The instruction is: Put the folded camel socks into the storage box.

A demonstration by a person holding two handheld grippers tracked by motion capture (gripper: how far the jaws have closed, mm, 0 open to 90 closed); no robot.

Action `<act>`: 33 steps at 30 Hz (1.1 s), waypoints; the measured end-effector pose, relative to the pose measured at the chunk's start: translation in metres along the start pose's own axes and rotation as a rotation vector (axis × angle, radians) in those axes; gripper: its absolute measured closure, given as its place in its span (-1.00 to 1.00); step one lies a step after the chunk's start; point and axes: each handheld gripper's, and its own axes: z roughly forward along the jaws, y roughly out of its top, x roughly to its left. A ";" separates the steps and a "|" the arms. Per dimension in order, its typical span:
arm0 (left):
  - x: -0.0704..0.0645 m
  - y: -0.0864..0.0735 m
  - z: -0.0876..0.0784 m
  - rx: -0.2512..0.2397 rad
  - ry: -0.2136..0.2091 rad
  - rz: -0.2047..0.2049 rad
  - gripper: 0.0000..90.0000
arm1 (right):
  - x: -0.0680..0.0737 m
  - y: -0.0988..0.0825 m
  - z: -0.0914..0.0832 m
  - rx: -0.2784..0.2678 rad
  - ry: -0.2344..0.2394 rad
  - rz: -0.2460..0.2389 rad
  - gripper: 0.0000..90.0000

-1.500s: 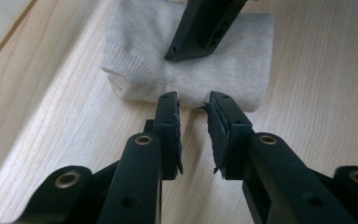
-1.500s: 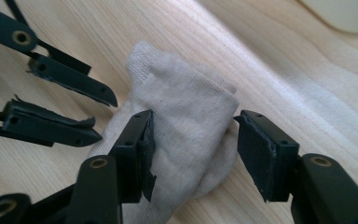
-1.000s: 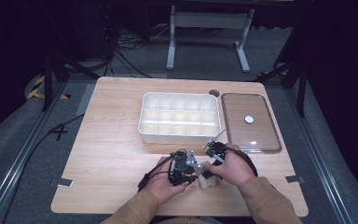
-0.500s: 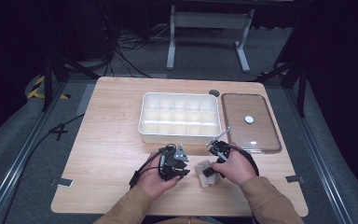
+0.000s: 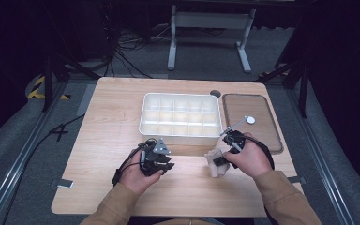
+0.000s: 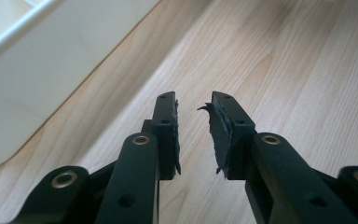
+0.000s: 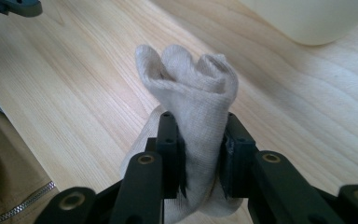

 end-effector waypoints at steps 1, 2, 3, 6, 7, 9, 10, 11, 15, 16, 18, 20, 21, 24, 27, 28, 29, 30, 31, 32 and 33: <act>0.000 0.000 0.000 0.000 0.000 0.000 0.60 | -0.001 0.001 -0.003 -0.004 -0.002 -0.003 0.62; 0.001 -0.001 -0.002 -0.003 0.003 -0.004 0.60 | -0.001 0.001 -0.003 -0.004 -0.002 -0.003 0.62; 0.004 -0.001 -0.006 -0.013 0.005 -0.010 0.59 | -0.002 0.002 -0.007 -0.011 -0.011 -0.004 0.62; 0.006 -0.002 -0.008 -0.025 0.004 -0.021 0.59 | -0.004 0.003 -0.012 -0.017 -0.018 -0.008 0.62; 0.008 -0.002 -0.009 -0.029 0.002 -0.022 0.59 | -0.004 0.003 -0.014 -0.020 -0.019 -0.004 0.61; 0.009 -0.003 -0.009 -0.030 0.002 -0.030 0.59 | -0.004 0.004 -0.019 -0.028 -0.022 -0.011 0.61; 0.009 -0.002 -0.009 -0.033 0.001 -0.032 0.59 | -0.005 0.005 -0.021 -0.031 -0.026 -0.013 0.61; 0.010 -0.002 -0.009 -0.035 -0.002 -0.033 0.59 | -0.005 0.005 -0.024 -0.033 -0.030 -0.021 0.61; 0.010 -0.002 -0.010 -0.038 -0.004 -0.034 0.58 | -0.005 0.006 -0.032 -0.045 -0.036 -0.025 0.61; 0.011 -0.002 -0.011 -0.039 0.001 -0.028 0.57 | -0.005 0.006 -0.033 -0.047 -0.037 -0.028 0.61; 0.011 -0.003 -0.012 -0.038 0.002 -0.036 0.57 | -0.006 0.007 -0.036 -0.053 -0.042 -0.030 0.61; 0.011 -0.003 -0.014 -0.042 0.006 -0.035 0.57 | -0.007 0.008 -0.039 -0.055 -0.049 -0.035 0.61; 0.011 -0.004 -0.015 -0.042 0.007 -0.041 0.57 | -0.007 0.009 -0.040 -0.056 -0.051 -0.036 0.61; 0.014 -0.005 -0.018 -0.049 0.016 -0.045 0.57 | -0.009 0.012 -0.044 -0.060 -0.065 -0.050 0.61; 0.017 -0.008 -0.022 -0.048 0.026 -0.057 0.57 | -0.011 0.015 -0.048 -0.063 -0.077 -0.066 0.61; 0.018 -0.010 -0.023 -0.057 0.029 -0.065 0.57 | -0.012 0.017 -0.050 -0.066 -0.076 -0.069 0.61; 0.018 -0.011 -0.024 -0.059 0.032 -0.065 0.57 | -0.013 0.018 -0.052 -0.069 -0.076 -0.073 0.61; 0.019 -0.012 -0.026 -0.066 0.037 -0.068 0.57 | -0.013 0.019 -0.053 -0.067 -0.084 -0.077 0.61; 0.019 -0.013 -0.028 -0.073 0.039 -0.073 0.57 | -0.014 0.020 -0.054 -0.070 -0.083 -0.077 0.61; 0.019 -0.014 -0.030 -0.076 0.043 -0.073 0.57 | -0.014 0.021 -0.056 -0.071 -0.084 -0.080 0.61; 0.019 -0.016 -0.032 -0.085 0.046 -0.078 0.57 | -0.016 0.023 -0.058 -0.073 -0.091 -0.087 0.60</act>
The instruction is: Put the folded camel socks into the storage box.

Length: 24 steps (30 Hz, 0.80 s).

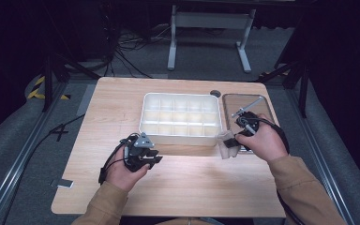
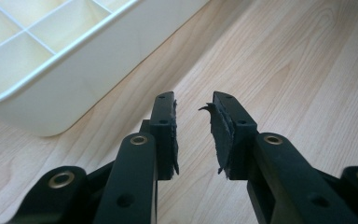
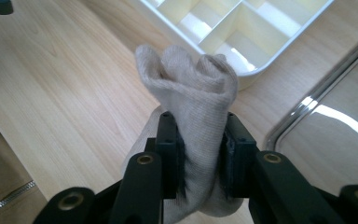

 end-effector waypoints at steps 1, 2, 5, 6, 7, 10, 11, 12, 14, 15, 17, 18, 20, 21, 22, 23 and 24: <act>0.000 -0.001 -0.003 0.001 0.005 0.001 0.57 | -0.001 0.002 -0.002 -0.005 -0.002 -0.007 0.61; 0.000 -0.003 -0.005 -0.007 0.008 -0.012 0.57 | -0.002 0.003 -0.004 -0.007 -0.005 -0.007 0.61; 0.002 -0.009 -0.012 -0.010 0.022 -0.029 0.57 | -0.005 0.010 -0.009 -0.013 -0.022 -0.018 0.61; 0.003 -0.011 -0.014 -0.010 0.029 -0.038 0.57 | -0.007 0.014 -0.010 -0.013 -0.027 -0.027 0.60; 0.003 -0.011 -0.014 -0.010 0.029 -0.038 0.57 | -0.007 0.014 -0.010 -0.013 -0.027 -0.027 0.60; 0.006 -0.018 -0.021 -0.015 0.045 -0.062 0.56 | -0.009 0.022 -0.013 -0.019 -0.042 -0.047 0.60; 0.007 -0.020 -0.023 -0.018 0.050 -0.071 0.56 | -0.010 0.025 -0.013 -0.019 -0.047 -0.053 0.60; 0.008 -0.022 -0.025 -0.019 0.055 -0.075 0.56 | -0.011 0.027 -0.014 -0.022 -0.048 -0.059 0.60; 0.009 -0.026 -0.029 -0.023 0.067 -0.093 0.56 | -0.012 0.032 -0.014 -0.022 -0.053 -0.067 0.60; 0.010 -0.030 -0.032 -0.024 0.075 -0.099 0.56 | -0.014 0.036 -0.014 -0.027 -0.064 -0.076 0.60; 0.011 -0.034 -0.036 -0.030 0.084 -0.114 0.56 | -0.016 0.040 -0.014 -0.026 -0.063 -0.075 0.60; 0.012 -0.035 -0.038 -0.032 0.088 -0.118 0.56 | -0.017 0.042 -0.014 -0.029 -0.070 -0.084 0.60; 0.012 -0.037 -0.039 -0.031 0.091 -0.123 0.56 | -0.018 0.044 -0.014 -0.031 -0.073 -0.086 0.60; 0.013 -0.038 -0.041 -0.034 0.096 -0.125 0.56 | -0.018 0.046 -0.013 -0.033 -0.081 -0.094 0.60; 0.013 -0.039 -0.042 -0.037 0.098 -0.132 0.56 | -0.018 0.049 -0.013 -0.035 -0.081 -0.101 0.60; 0.014 -0.040 -0.043 -0.039 0.097 -0.131 0.56 | -0.018 0.050 -0.012 -0.038 -0.088 -0.105 0.60; 0.015 -0.041 -0.043 -0.041 0.102 -0.131 0.56 | -0.019 0.053 -0.012 -0.039 -0.095 -0.118 0.60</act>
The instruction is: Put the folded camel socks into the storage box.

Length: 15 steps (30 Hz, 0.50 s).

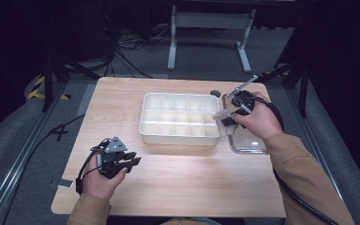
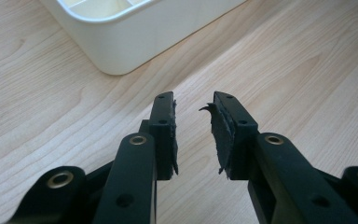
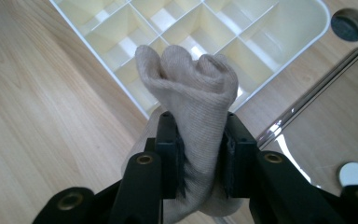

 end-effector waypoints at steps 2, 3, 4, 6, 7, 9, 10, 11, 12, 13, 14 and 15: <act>0.001 -0.001 -0.002 -0.001 0.005 0.003 0.55 | -0.002 0.003 0.001 0.000 -0.006 -0.014 0.60; 0.000 -0.002 -0.002 -0.004 0.004 -0.005 0.55 | -0.003 0.005 0.002 -0.001 -0.014 -0.020 0.60; 0.000 -0.002 -0.003 -0.003 0.003 -0.012 0.55 | -0.003 0.007 0.003 -0.002 -0.014 -0.028 0.60; 0.001 -0.003 -0.004 -0.009 0.008 -0.007 0.55 | -0.006 0.010 0.004 -0.005 -0.023 -0.044 0.59; 0.002 -0.003 -0.004 -0.007 0.010 -0.018 0.55 | -0.007 0.014 0.006 -0.004 -0.035 -0.073 0.59; 0.002 -0.003 -0.004 -0.005 0.009 -0.011 0.55 | -0.008 0.015 0.007 0.002 -0.040 -0.087 0.59; 0.002 -0.003 -0.004 -0.005 0.009 -0.014 0.55 | -0.009 0.017 0.008 0.002 -0.054 -0.109 0.59; 0.002 -0.003 -0.003 -0.007 0.009 -0.014 0.55 | -0.010 0.019 0.010 0.001 -0.058 -0.127 0.59; 0.002 -0.003 -0.003 -0.003 0.006 -0.011 0.55 | -0.011 0.020 0.010 0.008 -0.067 -0.134 0.59; 0.001 -0.003 -0.002 0.001 0.004 -0.011 0.55 | -0.012 0.021 0.012 0.015 -0.078 -0.154 0.59; 0.001 -0.003 -0.001 0.002 0.004 -0.009 0.55 | -0.012 0.023 0.013 0.017 -0.079 -0.171 0.59; 0.001 -0.002 -0.001 0.001 0.004 -0.009 0.55 | -0.012 0.024 0.014 0.020 -0.078 -0.173 0.59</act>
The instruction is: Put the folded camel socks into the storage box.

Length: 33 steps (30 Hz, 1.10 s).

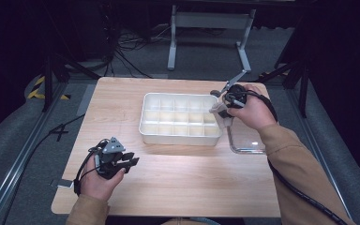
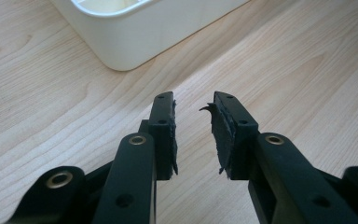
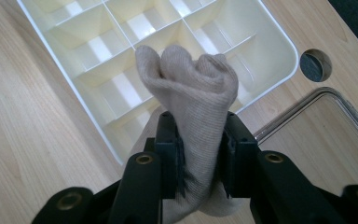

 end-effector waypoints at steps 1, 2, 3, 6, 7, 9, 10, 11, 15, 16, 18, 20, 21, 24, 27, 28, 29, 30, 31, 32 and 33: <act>0.000 0.000 0.000 0.001 -0.001 0.005 0.55 | 0.000 0.001 0.001 0.003 -0.009 -0.004 0.59; 0.001 0.001 0.001 0.000 -0.001 0.005 0.55 | 0.000 0.003 0.002 0.005 -0.011 -0.015 0.59; 0.001 0.001 0.001 0.000 -0.003 0.002 0.55 | 0.000 0.004 0.003 0.009 -0.012 -0.015 0.59; 0.001 0.002 0.002 -0.001 -0.007 0.006 0.56 | 0.000 0.007 0.007 0.026 -0.017 -0.031 0.59; 0.001 0.002 0.002 0.001 -0.010 0.001 0.56 | 0.000 0.007 0.008 0.029 -0.016 -0.035 0.58; 0.002 0.002 0.003 -0.001 -0.010 0.005 0.55 | 0.001 0.008 0.011 0.033 -0.014 -0.048 0.58; 0.002 0.003 0.003 0.000 -0.012 0.004 0.55 | 0.001 0.009 0.012 0.031 -0.011 -0.058 0.58; 0.003 0.003 0.003 -0.005 -0.008 0.009 0.55 | 0.001 0.009 0.014 0.027 -0.008 -0.074 0.58; 0.003 0.003 0.002 -0.012 -0.009 0.007 0.57 | 0.005 0.010 0.021 0.024 0.008 -0.107 0.58; 0.003 0.003 0.003 -0.011 -0.009 0.007 0.57 | 0.005 0.010 0.024 0.025 0.007 -0.112 0.58; 0.003 0.003 0.003 -0.013 -0.006 0.014 0.57 | 0.006 0.011 0.027 0.030 0.006 -0.124 0.58; 0.003 0.003 0.003 -0.012 -0.007 0.009 0.57 | 0.007 0.011 0.030 0.032 0.008 -0.121 0.57; 0.003 0.003 0.003 -0.009 -0.009 0.005 0.57 | 0.007 0.011 0.034 0.037 -0.001 -0.136 0.57; 0.004 0.003 0.002 -0.013 -0.013 0.001 0.57 | 0.009 0.009 0.041 0.042 -0.002 -0.151 0.57; 0.004 0.003 0.003 -0.012 -0.010 -0.001 0.57 | 0.011 0.008 0.049 0.037 0.000 -0.153 0.56; 0.004 0.003 0.003 -0.010 -0.010 0.001 0.57 | 0.012 0.008 0.052 0.042 0.002 -0.151 0.56; 0.004 0.003 0.004 -0.011 -0.010 0.002 0.57 | 0.012 0.007 0.054 0.044 0.002 -0.155 0.56; 0.004 0.003 0.003 -0.011 -0.011 -0.001 0.57 | 0.013 0.007 0.056 0.050 -0.001 -0.156 0.56; 0.004 0.003 0.003 -0.011 -0.011 -0.001 0.57 | 0.013 0.006 0.059 0.058 0.003 -0.156 0.56; 0.004 0.003 0.003 -0.008 -0.012 -0.004 0.57 | 0.014 0.005 0.061 0.064 0.008 -0.152 0.56; 0.004 0.003 0.003 -0.009 -0.011 -0.002 0.57 | 0.014 0.004 0.063 0.066 0.014 -0.149 0.56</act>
